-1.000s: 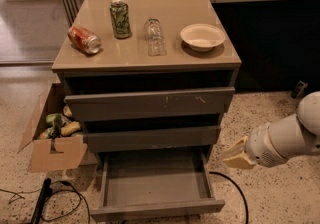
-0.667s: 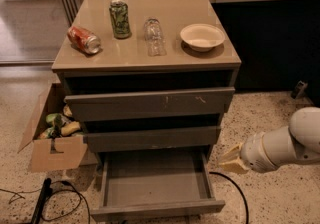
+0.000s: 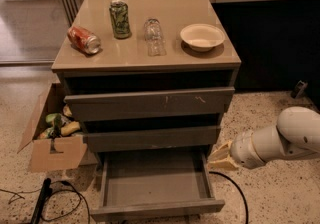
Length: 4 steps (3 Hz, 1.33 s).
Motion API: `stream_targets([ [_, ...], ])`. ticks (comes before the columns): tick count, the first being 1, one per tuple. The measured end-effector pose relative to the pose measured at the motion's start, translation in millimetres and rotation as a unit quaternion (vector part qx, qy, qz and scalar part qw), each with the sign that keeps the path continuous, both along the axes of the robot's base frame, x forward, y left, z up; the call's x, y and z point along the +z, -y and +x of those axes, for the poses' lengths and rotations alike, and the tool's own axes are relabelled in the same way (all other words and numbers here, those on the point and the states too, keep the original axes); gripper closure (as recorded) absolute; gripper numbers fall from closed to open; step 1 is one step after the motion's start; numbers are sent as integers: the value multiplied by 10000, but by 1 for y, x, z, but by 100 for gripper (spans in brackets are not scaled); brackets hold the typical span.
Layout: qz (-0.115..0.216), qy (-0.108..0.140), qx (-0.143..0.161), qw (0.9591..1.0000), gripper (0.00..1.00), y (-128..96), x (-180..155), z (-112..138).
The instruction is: Close bottom drawer
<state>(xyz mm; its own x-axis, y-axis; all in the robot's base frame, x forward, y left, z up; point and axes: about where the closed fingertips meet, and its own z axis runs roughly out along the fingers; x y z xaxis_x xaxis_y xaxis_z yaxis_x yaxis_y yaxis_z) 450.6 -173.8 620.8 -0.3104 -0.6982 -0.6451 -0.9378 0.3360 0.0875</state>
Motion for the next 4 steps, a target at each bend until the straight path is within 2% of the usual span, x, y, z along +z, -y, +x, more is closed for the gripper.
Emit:
stream_targets([
  [1, -72, -97, -10, 9999, 100, -7, -11, -1],
  [2, -153, -567, -89, 9982, 100, -25, -63, -9],
  [3, -218, -1049, -227, 9940, 100, -41, -127, -26],
  [4, -100, -1128, -276, 9932, 100, -53, -173, -35],
])
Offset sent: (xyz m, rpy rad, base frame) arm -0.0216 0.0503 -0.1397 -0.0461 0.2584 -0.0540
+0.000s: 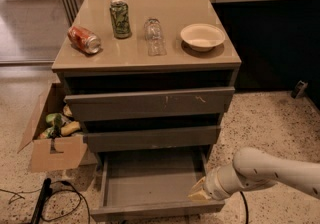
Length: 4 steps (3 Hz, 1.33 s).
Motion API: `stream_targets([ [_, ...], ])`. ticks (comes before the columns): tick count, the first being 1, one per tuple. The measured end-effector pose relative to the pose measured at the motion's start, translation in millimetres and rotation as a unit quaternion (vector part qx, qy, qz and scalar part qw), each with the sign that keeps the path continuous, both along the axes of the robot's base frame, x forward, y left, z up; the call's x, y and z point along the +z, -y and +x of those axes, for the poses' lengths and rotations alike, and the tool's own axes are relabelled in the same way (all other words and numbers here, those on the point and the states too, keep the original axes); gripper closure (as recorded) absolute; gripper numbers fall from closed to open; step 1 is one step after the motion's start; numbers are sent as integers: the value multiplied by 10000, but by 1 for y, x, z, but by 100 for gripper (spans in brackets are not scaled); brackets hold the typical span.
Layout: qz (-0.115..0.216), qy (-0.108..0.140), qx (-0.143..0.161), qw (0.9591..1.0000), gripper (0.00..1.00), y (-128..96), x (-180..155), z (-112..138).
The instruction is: Close bottom drawer
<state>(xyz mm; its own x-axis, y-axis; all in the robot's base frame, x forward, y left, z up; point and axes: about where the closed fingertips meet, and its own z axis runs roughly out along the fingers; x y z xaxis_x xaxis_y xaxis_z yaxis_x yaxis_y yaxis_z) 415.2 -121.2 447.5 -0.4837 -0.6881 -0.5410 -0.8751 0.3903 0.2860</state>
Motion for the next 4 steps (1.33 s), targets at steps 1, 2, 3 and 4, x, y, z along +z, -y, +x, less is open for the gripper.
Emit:
stream_targets([
  [1, 340, 264, 177, 9989, 100, -9, -65, 9],
  [2, 340, 264, 177, 9989, 100, -9, -65, 9],
  [3, 294, 197, 290, 9989, 100, -13, -88, 7],
  [4, 191, 134, 353, 9991, 100, -8, -128, 2],
])
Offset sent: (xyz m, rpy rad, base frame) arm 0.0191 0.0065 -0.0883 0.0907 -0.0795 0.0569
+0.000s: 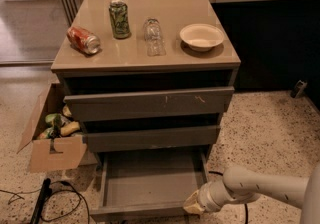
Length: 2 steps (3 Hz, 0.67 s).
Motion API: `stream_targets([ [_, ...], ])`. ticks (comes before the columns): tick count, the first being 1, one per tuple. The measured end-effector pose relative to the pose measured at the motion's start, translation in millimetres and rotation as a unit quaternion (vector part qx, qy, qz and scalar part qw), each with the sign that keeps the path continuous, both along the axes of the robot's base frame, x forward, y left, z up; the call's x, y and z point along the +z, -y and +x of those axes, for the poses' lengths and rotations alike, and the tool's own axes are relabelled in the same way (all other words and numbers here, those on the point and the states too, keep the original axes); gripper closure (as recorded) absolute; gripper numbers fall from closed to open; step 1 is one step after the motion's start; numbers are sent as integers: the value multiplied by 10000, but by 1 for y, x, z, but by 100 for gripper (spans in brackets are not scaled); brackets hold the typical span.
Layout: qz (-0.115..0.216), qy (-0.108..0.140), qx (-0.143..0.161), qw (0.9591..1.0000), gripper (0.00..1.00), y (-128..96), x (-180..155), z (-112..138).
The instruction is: Close bottom drawer
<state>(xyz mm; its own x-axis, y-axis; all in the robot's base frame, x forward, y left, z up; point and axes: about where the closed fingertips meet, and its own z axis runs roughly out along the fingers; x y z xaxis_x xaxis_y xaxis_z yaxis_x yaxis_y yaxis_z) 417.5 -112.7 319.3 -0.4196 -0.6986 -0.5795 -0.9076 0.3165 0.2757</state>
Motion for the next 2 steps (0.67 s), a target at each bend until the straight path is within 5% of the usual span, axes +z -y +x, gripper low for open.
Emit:
stream_targets([
  [2, -295, -87, -151, 9994, 100, 16, -76, -5],
])
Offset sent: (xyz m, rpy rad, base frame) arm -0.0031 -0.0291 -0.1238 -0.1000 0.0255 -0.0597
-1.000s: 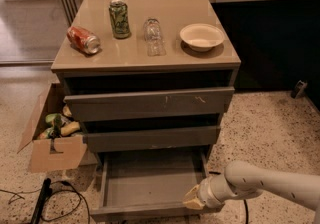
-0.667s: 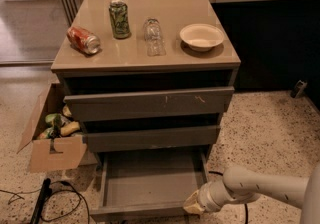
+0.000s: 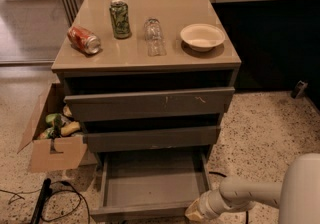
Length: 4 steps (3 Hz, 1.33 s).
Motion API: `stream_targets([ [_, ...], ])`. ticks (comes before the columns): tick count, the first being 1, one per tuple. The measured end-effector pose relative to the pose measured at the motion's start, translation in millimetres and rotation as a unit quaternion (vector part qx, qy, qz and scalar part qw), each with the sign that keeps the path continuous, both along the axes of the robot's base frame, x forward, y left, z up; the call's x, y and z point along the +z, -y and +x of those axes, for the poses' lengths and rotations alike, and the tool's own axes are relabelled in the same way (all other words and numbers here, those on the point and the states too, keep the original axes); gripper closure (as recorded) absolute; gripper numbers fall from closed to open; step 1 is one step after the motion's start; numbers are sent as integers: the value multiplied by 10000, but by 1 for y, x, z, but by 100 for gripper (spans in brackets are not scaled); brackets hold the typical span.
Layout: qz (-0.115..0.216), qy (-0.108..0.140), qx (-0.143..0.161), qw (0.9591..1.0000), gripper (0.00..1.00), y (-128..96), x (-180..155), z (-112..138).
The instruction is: Close bottom drawer
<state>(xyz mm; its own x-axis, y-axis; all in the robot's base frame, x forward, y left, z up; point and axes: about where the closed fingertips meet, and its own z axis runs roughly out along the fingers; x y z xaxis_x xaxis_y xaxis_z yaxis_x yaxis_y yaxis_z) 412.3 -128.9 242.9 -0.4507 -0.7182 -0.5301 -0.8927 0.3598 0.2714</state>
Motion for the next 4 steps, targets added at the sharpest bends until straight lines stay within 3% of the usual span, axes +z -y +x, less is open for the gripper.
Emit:
stream_targets([
  [2, -103, -126, -115, 9998, 100, 1, -60, 17],
  [3, -107, -130, -133, 9998, 88, 1, -66, 20],
  [4, -106, -130, -133, 9998, 64, 1, -66, 20],
])
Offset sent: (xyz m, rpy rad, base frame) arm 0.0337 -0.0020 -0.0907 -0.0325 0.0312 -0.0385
